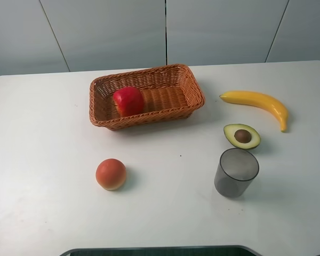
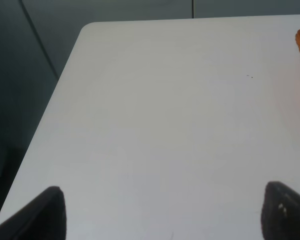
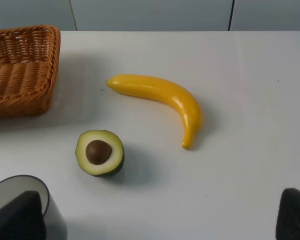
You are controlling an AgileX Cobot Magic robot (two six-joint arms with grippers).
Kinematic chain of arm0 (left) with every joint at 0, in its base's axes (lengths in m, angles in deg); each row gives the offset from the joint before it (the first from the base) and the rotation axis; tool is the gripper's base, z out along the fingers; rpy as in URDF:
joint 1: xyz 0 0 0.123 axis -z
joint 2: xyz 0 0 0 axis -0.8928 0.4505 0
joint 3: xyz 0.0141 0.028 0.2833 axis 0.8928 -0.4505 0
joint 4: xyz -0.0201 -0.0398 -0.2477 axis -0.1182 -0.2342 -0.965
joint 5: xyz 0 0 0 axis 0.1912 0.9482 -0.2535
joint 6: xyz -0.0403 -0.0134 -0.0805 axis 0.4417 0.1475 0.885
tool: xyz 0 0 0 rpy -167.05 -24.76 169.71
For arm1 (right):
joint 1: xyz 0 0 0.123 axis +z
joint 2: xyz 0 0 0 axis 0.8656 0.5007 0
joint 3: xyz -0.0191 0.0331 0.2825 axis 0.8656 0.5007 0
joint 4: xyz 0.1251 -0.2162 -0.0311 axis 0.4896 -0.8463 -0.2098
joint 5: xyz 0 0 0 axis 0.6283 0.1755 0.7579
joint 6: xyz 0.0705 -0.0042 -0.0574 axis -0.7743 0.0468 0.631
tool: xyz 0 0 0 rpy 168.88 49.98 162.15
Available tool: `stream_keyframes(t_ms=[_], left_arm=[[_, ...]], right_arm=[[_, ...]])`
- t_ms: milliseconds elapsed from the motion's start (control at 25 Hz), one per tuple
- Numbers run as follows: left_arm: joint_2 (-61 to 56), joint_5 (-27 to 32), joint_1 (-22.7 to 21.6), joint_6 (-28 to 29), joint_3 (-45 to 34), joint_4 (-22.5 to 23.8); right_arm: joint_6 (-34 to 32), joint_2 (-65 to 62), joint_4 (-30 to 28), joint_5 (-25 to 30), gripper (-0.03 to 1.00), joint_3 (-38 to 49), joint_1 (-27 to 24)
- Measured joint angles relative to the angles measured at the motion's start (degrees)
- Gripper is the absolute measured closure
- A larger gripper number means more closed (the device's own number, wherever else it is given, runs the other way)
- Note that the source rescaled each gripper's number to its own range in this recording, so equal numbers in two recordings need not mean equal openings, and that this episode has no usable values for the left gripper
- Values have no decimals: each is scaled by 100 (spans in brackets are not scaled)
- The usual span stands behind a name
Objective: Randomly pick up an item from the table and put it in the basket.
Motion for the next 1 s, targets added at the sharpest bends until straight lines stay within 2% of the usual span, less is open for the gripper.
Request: stream_keyframes(t_ms=[1000], left_arm=[[0,0,0,0,0,0]], right_arm=[[0,0,0,0,0,0,0]])
